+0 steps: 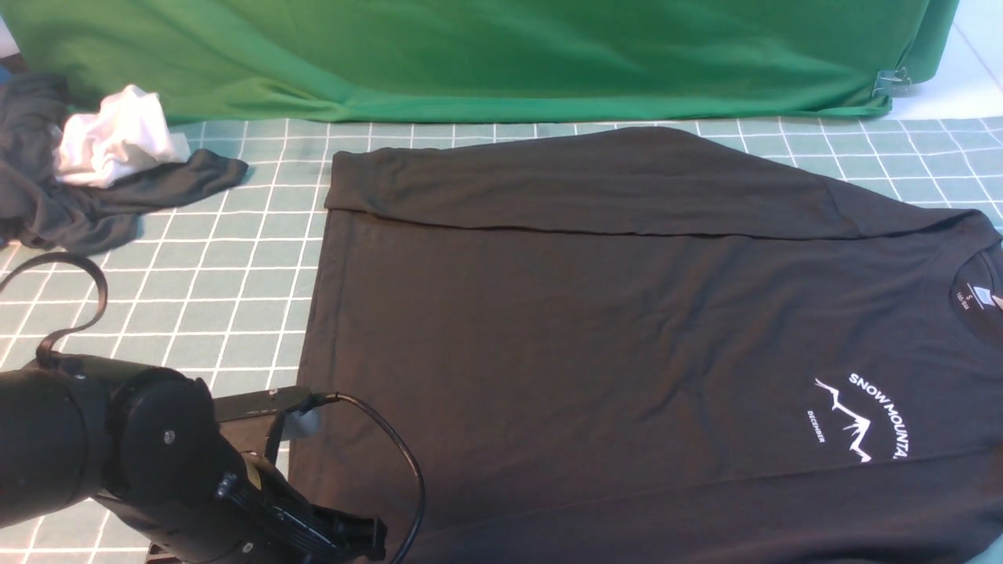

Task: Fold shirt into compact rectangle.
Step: 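Grasp the left edge of the dark T-shirt lying flat on the table, then fold the left side of the black T-shirt inward over its body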

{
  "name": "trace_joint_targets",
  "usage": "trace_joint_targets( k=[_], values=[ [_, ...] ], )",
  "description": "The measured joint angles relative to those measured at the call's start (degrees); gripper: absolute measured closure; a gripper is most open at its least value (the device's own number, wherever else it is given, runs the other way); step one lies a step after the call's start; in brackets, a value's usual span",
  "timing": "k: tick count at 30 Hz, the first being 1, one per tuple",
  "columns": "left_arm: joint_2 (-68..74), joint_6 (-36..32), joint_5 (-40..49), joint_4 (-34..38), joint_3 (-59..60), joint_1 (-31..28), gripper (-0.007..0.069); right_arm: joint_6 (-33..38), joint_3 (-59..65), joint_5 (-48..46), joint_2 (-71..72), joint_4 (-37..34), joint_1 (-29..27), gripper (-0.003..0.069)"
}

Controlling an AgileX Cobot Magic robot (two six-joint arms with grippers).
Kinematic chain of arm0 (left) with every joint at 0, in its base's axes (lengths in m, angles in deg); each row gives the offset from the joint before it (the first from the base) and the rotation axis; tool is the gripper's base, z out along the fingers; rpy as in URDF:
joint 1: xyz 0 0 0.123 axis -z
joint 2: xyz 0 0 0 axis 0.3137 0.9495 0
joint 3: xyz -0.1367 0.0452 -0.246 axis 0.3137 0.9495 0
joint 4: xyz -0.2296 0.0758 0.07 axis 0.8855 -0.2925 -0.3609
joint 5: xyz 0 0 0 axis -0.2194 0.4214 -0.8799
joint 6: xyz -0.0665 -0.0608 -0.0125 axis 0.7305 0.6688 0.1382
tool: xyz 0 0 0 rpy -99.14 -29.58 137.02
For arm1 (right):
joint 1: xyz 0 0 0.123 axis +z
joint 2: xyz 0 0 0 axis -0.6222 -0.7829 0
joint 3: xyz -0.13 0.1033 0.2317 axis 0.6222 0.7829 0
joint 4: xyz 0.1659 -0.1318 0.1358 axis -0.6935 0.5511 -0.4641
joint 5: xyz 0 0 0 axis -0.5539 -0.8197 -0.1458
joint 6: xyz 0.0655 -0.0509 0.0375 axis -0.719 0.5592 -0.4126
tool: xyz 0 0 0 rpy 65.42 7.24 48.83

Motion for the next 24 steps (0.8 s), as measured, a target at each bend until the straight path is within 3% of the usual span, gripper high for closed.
trace_joint_targets(
  k=[5,13,20,24],
  values=[
    [-1.1,-0.9,1.35,0.68,-0.68,0.0,0.0604,0.08,0.0,0.0,0.0,0.0,0.0,0.0513],
    [-5.79,-0.52,9.69,-1.15,-11.91,0.0,0.0607,0.03,0.0,0.0,0.0,0.0,0.0,0.0503],
    [-4.01,2.46,10.81,-9.59,-23.68,-0.37,0.0607,0.03,0.0,0.0,0.0,0.0,0.0,0.0494],
    [1.89,3.46,9.8,-14.61,-32.72,-5.1,0.0607,0.03,0.0,0.0,0.0,0.0,0.0,0.0494]
  ],
)
